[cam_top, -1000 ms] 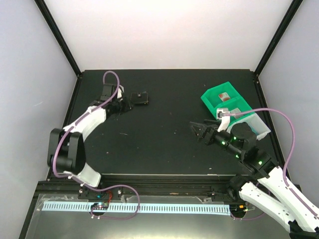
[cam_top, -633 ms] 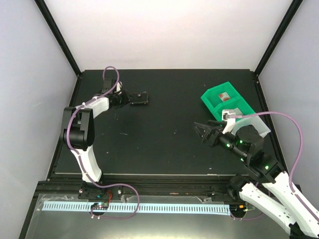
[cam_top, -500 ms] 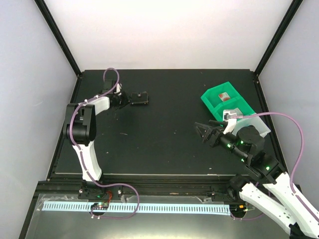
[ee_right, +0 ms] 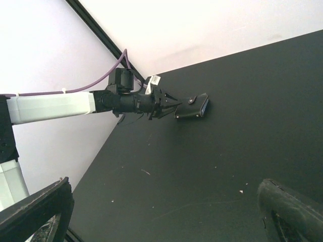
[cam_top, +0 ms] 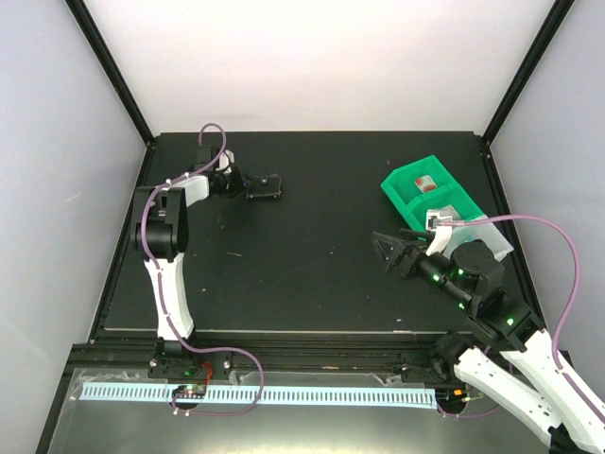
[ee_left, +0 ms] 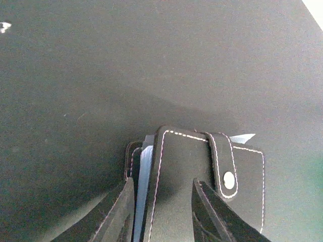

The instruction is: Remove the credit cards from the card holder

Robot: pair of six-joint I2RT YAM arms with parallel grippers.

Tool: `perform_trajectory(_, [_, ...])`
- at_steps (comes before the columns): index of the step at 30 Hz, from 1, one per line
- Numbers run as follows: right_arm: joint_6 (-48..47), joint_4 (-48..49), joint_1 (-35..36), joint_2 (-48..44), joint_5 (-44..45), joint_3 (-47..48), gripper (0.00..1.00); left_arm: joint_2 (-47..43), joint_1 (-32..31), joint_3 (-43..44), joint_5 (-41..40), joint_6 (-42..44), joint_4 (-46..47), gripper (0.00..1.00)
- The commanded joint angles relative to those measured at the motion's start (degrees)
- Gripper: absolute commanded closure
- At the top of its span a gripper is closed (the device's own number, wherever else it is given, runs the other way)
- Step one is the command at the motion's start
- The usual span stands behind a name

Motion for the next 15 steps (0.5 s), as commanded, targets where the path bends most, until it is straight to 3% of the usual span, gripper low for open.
perform_trajectory(1, [0.9,-0.14,0.43,-0.4,1.05,-0.32,0.0,2.55,0.22,3.47,3.04,-0.97,-1.15,0.68])
perform_trajectory(9, [1.32,-0.75,0.46,-2.12,1.38,-0.76,0.0,2.27,-0.49,3.16,3.2,-0.93,-2.02,0.82])
perform_trajectory(15, [1.6,-1.57,0.39,-3.08,0.93,-0.81,0.0,1.0,-0.83,1.2,3.24,-0.12,-2.26,0.98])
